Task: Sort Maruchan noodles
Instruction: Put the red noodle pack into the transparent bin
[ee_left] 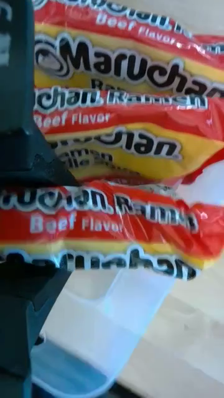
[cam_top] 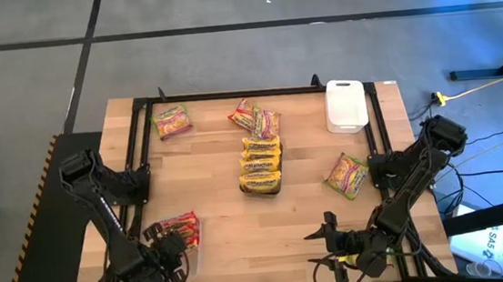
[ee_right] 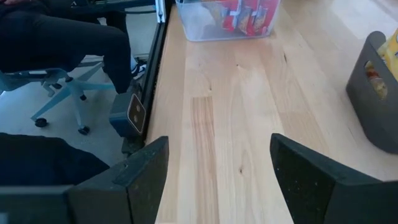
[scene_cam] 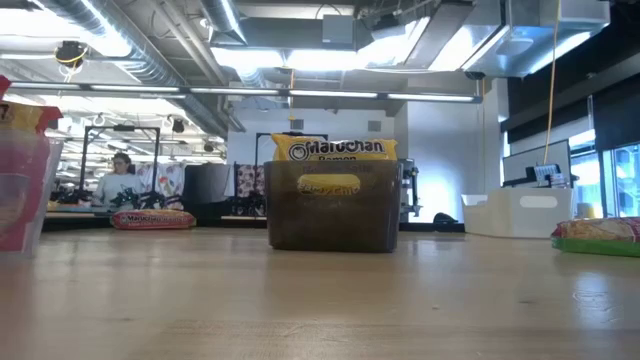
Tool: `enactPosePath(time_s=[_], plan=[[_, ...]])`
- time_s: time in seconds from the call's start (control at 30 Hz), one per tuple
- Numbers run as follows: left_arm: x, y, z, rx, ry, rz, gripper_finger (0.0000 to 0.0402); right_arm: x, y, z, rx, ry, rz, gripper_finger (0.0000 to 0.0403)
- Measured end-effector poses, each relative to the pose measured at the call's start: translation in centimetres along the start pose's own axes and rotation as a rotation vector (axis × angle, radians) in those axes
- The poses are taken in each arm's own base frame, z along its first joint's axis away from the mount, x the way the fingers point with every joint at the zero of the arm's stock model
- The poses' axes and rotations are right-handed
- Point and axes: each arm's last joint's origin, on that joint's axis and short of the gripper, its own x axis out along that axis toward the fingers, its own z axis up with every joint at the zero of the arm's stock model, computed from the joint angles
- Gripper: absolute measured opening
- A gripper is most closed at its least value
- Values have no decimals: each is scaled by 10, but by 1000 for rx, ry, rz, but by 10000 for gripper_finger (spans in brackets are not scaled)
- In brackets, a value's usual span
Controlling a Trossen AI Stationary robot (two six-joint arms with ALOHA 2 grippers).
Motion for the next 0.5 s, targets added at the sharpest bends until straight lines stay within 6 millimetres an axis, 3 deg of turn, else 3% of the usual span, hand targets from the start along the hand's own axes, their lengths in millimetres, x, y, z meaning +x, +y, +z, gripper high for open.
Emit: enactPosePath(time_s=[0.3, 0.5], plan=[[5, 3, 2, 3, 71, 28, 182, 7, 2, -7, -3, 19, -2, 255], [-7, -3, 13, 59, 159, 12, 182, 7, 2, -7, -7, 15, 1, 255]])
